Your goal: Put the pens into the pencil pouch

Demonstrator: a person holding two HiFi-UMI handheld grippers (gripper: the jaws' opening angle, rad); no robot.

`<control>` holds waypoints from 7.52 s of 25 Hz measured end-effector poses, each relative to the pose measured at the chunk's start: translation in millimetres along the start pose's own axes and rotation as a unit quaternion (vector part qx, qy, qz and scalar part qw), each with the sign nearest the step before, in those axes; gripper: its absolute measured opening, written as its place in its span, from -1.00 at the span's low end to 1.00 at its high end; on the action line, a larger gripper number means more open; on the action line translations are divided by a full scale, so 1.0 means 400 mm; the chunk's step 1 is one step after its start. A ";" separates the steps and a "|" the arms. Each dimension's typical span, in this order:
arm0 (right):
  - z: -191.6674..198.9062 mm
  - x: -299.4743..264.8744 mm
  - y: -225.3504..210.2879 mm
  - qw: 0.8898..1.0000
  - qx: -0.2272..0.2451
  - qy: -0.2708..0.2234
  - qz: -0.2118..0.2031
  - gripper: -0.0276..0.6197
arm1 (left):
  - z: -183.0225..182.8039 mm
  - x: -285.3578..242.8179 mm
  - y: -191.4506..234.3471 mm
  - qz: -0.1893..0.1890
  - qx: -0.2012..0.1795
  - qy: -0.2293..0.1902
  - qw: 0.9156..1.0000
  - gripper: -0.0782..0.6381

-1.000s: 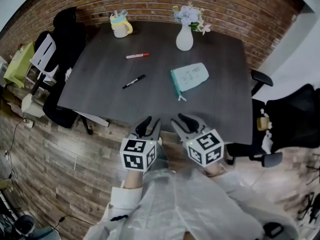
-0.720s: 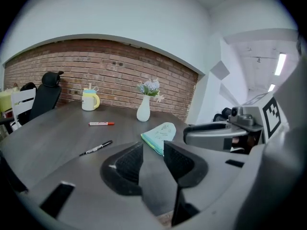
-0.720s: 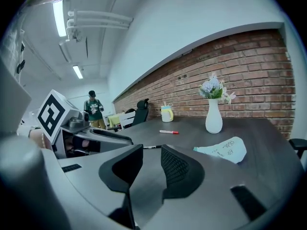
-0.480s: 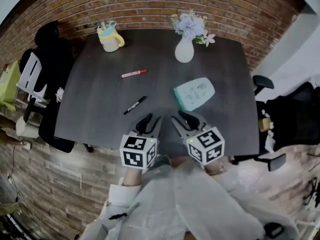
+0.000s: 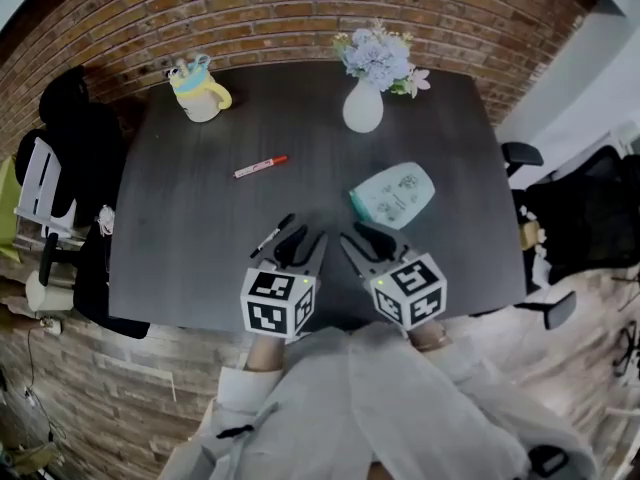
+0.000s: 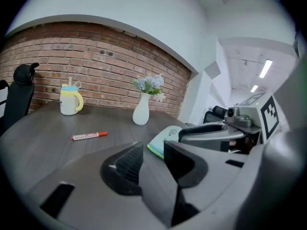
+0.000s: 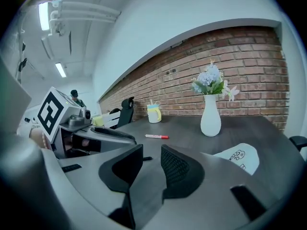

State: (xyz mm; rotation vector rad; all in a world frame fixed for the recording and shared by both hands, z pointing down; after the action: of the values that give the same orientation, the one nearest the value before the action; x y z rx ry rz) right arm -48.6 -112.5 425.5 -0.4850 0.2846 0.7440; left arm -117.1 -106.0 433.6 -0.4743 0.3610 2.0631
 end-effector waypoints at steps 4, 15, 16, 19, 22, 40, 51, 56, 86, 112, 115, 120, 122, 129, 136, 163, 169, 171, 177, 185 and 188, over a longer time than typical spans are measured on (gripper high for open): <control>0.016 -0.003 -0.026 1.000 -0.008 0.015 0.025 -0.62 | 0.018 -0.023 -0.001 0.022 0.008 0.005 1.000 -0.46; 0.061 0.003 -0.060 0.997 -0.015 0.055 0.049 -0.62 | 0.086 -0.042 -0.004 0.049 0.031 0.031 0.998 -0.46; 0.063 0.004 -0.064 0.997 -0.015 0.058 0.050 -0.62 | 0.092 -0.045 -0.004 0.048 0.035 0.034 0.998 -0.46; 0.066 0.008 -0.073 0.997 -0.018 0.063 0.050 -0.62 | 0.097 -0.057 -0.010 0.049 0.038 0.038 0.997 -0.46; 0.075 0.013 -0.082 0.996 -0.020 0.069 0.046 -0.62 | 0.094 -0.066 -0.026 0.047 0.043 0.039 0.997 -0.46; 0.067 0.019 -0.161 0.995 -0.003 0.094 0.027 -0.62 | 0.090 -0.089 -0.073 0.031 0.074 0.038 0.996 -0.46; 0.095 -0.033 -0.218 0.992 0.004 0.122 0.035 -0.62 | 0.143 -0.108 -0.060 0.016 0.091 0.065 0.994 -0.46; 0.111 -0.061 -0.267 0.989 0.024 0.141 0.048 -0.62 | 0.159 -0.131 -0.069 0.032 0.099 0.075 0.992 -0.46; 0.183 -0.129 -0.322 0.974 0.069 0.206 0.062 -0.84 | 0.192 -0.161 -0.068 0.033 0.131 0.091 0.987 -0.46; -0.058 -0.024 -0.113 0.962 -0.219 0.054 -0.155 -0.85 | 0.127 -0.056 -0.027 -0.014 0.087 0.062 0.994 -0.46; -0.080 -0.022 -0.097 0.945 -0.262 0.042 -0.191 -0.85 | 0.129 -0.046 -0.022 -0.022 0.090 0.061 0.994 -0.46; -0.102 -0.016 -0.111 0.897 -0.380 0.017 -0.224 -0.85 | 0.133 -0.035 -0.005 -0.031 0.093 0.062 0.993 -0.46; -0.110 -0.013 -0.117 0.879 -0.413 0.007 -0.238 -0.85 | 0.134 -0.032 0.001 -0.034 0.093 0.063 0.993 -0.46; -0.103 0.000 -0.157 0.871 -0.431 -0.004 -0.235 -0.85 | 0.140 -0.036 0.015 -0.044 0.092 0.065 0.993 -0.46; -0.096 0.005 -0.172 0.862 -0.443 -0.018 -0.244 -0.85 | 0.148 -0.040 0.051 -0.069 0.035 0.086 0.993 -0.46; -0.071 0.013 -0.200 0.863 -0.449 -0.024 -0.231 -0.85 | 0.291 -0.189 0.241 -0.007 -0.170 0.362 0.916 -0.46; -0.065 0.014 -0.199 0.863 -0.450 -0.019 -0.228 -0.85 | 0.282 -0.194 0.237 0.027 -0.154 0.362 0.919 -0.60; -0.062 0.014 -0.196 0.862 -0.451 -0.017 -0.230 -0.85 | 0.285 -0.195 0.231 0.035 -0.152 0.362 0.919 -0.61; -0.050 0.012 -0.193 0.863 -0.451 -0.012 -0.227 -0.85 | 0.272 -0.197 0.214 0.036 -0.148 0.332 0.931 -0.61; -0.048 0.011 -0.194 0.862 -0.454 -0.017 -0.227 -0.85 | 0.043 -0.159 0.171 0.002 -0.099 0.132 0.986 -0.61; -0.054 0.015 -0.191 0.866 -0.448 -0.017 -0.223 -0.85 | -0.048 -0.137 0.131 0.013 -0.080 0.052 0.995 -0.61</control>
State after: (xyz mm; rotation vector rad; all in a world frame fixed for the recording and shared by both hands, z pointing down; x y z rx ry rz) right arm 7.8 -168.5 428.9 -1.3701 -0.2384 0.3860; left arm -132.9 -181.6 445.7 -0.6798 0.2655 2.1060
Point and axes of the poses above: the fingertips, and each gripper's own axes: x backward along the fingers, y to its left, z out of its underside, the point moved 1 cm from there along x, backward along the fingers, and after that the axes turned 11 degrees about -x, right-handed, at the moved point
